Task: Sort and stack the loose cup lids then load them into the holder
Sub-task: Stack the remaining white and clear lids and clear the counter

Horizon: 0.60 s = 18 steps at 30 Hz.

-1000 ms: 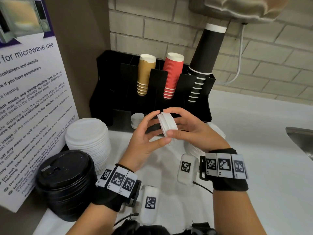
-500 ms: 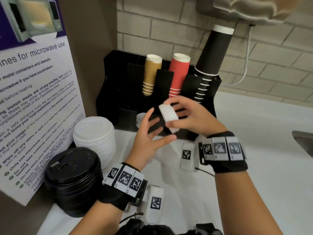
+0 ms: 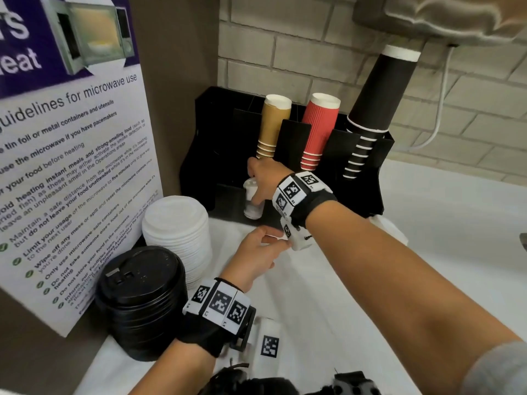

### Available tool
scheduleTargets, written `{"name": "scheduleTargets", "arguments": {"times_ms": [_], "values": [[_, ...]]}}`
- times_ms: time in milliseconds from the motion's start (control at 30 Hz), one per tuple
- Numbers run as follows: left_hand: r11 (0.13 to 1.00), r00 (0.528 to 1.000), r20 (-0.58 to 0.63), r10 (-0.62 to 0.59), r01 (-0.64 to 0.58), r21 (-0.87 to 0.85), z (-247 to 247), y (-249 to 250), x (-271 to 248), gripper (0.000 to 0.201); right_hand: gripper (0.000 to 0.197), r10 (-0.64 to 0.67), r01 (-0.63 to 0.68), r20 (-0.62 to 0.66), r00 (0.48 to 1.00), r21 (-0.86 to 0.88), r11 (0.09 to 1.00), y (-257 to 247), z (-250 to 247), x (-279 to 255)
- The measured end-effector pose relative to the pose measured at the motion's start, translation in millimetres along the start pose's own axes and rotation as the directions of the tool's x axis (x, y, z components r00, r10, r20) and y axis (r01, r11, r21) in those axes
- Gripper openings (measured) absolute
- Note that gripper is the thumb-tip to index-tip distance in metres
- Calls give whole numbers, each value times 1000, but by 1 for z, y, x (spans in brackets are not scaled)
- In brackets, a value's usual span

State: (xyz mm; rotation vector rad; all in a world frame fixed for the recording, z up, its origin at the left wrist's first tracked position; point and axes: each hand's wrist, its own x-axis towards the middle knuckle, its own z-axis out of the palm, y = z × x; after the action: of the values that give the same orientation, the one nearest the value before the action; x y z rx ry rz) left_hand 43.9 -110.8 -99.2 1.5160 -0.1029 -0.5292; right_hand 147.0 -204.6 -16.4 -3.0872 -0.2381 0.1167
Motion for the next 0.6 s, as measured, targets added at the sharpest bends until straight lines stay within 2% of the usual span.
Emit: {"name": "scheduleTargets", "arguments": {"times_ms": [133,233,300,400,467,533,600], "values": [[1000,1000,-11,-22,22,-8,-1,-1,1,12,63,8,-8,22,1000,-21,1000,-1,15,5],[999,999,-14,-34,34,-11,-2,-2,2,11,54,-11,13,39,999,-55,998,-1,24,5],[999,999,-20,-38,38,-16,-2,-1,2,10,48,7,8,103,995,-145,989,-3,25,5],[999,999,-22,-45,44,-20,-2,-1,2,10,56,83,-22,173,981,-328,944,-9,21,5],[999,999,-20,-41,41,-20,-2,0,2,10,56,102,-19,197,975,-384,923,-11,18,0],[1000,999,-16,-28,27,-13,-1,0,2,10,53,78,-16,163,984,-348,937,-9,12,-12],[1000,1000,-11,-4,4,-5,-1,1,2,10,53,47,-44,16,999,-145,988,0,-2,-29]]}}
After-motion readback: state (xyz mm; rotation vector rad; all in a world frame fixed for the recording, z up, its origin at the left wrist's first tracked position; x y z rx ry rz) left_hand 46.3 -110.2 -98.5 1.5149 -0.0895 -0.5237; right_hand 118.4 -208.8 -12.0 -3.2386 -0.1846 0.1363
